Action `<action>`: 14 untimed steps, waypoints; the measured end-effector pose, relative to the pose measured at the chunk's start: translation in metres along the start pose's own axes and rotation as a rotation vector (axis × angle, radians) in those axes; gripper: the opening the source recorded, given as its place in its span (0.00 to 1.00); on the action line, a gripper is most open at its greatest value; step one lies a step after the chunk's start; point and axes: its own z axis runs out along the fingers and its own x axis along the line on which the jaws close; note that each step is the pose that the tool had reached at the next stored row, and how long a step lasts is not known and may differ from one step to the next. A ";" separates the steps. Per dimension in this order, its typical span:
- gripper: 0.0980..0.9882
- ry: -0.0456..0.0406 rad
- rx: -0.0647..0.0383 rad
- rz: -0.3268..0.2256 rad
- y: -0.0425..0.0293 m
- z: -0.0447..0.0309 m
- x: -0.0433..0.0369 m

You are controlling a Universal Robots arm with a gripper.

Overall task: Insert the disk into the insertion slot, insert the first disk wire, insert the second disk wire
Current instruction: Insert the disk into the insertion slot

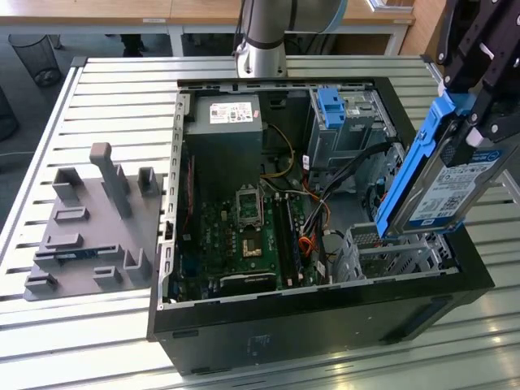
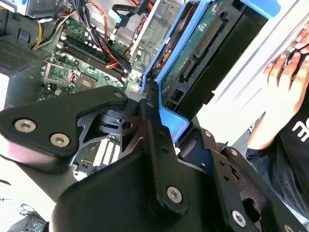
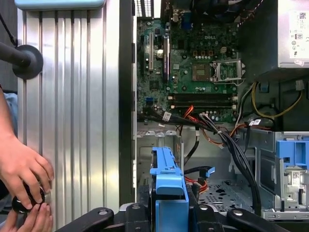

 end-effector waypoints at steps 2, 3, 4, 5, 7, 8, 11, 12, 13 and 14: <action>0.30 0.0000 0.000 0.000 0.0007 0.0017 -0.0015; 0.30 0.0000 0.000 0.000 0.0011 0.0025 -0.0023; 0.30 0.0000 0.000 0.000 0.0014 0.0033 -0.0030; 0.30 0.0000 0.000 0.001 0.0017 0.0042 -0.0035; 0.30 0.0000 0.000 0.001 0.0024 0.0058 -0.0046; 0.30 0.0000 0.000 0.001 0.0030 0.0065 -0.0049; 0.30 -0.0001 0.000 0.001 0.0053 0.0087 -0.0053; 0.30 -0.0001 0.001 0.001 0.0057 0.0096 -0.0056; 0.30 0.0000 0.001 0.001 0.0057 0.0107 -0.0059; 0.30 0.0000 0.001 0.001 0.0058 0.0117 -0.0062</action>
